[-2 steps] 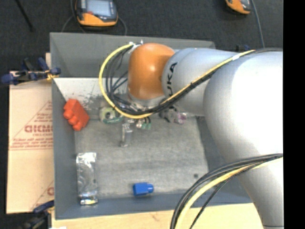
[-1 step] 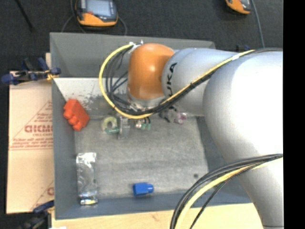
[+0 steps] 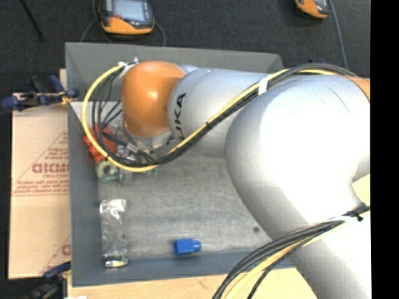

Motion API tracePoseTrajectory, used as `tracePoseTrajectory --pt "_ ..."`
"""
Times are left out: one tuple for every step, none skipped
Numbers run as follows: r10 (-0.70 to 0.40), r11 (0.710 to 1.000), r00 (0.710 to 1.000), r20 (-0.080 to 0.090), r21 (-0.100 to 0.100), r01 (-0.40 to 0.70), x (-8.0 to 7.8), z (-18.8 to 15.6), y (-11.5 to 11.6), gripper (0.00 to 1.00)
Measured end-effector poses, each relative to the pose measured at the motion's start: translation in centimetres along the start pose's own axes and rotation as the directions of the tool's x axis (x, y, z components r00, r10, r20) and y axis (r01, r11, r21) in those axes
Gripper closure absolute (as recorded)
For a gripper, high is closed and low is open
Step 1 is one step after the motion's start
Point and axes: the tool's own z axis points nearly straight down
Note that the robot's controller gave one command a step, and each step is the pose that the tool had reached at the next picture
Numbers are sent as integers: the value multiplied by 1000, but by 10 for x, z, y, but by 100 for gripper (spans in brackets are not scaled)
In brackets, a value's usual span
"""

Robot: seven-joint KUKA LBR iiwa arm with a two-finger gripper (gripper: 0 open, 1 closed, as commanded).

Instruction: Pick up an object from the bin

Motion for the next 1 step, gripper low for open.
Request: tracePoseTrajectory --pt "-38 999 999 8 4 38 7 -122 -6 100"
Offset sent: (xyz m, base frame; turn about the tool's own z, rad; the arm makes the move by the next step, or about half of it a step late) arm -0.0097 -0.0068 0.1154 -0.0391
